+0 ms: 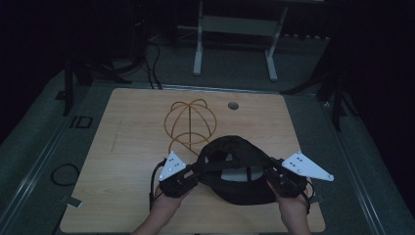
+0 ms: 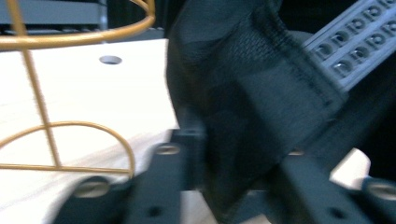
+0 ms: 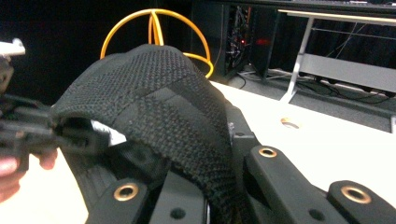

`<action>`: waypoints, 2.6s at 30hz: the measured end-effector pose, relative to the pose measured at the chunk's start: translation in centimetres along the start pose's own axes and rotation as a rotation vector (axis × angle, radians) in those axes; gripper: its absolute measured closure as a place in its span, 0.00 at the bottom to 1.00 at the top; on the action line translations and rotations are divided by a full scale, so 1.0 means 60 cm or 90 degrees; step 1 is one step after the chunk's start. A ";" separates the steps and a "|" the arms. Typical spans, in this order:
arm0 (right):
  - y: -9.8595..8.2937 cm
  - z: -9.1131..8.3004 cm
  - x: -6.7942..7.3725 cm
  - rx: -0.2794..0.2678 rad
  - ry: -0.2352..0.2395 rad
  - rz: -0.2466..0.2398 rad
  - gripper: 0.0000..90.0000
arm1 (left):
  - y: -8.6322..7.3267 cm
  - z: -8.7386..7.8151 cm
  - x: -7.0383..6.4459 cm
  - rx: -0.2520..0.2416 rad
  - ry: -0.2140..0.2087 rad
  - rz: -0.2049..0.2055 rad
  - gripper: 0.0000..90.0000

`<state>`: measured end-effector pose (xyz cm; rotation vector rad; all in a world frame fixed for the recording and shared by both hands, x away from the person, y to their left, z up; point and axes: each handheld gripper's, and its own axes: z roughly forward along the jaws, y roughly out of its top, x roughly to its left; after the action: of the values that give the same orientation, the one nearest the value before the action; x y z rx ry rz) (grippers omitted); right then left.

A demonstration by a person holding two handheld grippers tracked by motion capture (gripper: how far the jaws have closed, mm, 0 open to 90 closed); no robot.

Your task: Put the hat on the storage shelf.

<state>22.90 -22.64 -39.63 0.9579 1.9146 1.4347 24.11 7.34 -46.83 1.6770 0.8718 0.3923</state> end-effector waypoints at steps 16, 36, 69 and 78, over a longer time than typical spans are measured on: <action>-0.047 -0.007 -0.009 0.030 0.018 0.039 0.95 | 0.041 -0.008 -0.017 -0.046 0.038 0.056 0.98; -0.077 -0.054 -0.023 0.063 0.090 0.029 0.57 | 0.092 -0.013 -0.058 -0.081 0.005 0.095 0.98; -0.068 -0.146 -0.073 0.067 0.209 -0.088 0.47 | 0.109 -0.059 -0.057 -0.128 -0.121 0.151 0.98; -0.025 -0.121 -0.047 0.033 0.253 -0.159 0.50 | 0.109 -0.065 -0.044 -0.125 -0.198 0.180 0.98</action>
<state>18.58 -29.28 -39.07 0.4528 2.2692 1.5136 21.97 7.63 -39.05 1.6249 0.3570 0.3821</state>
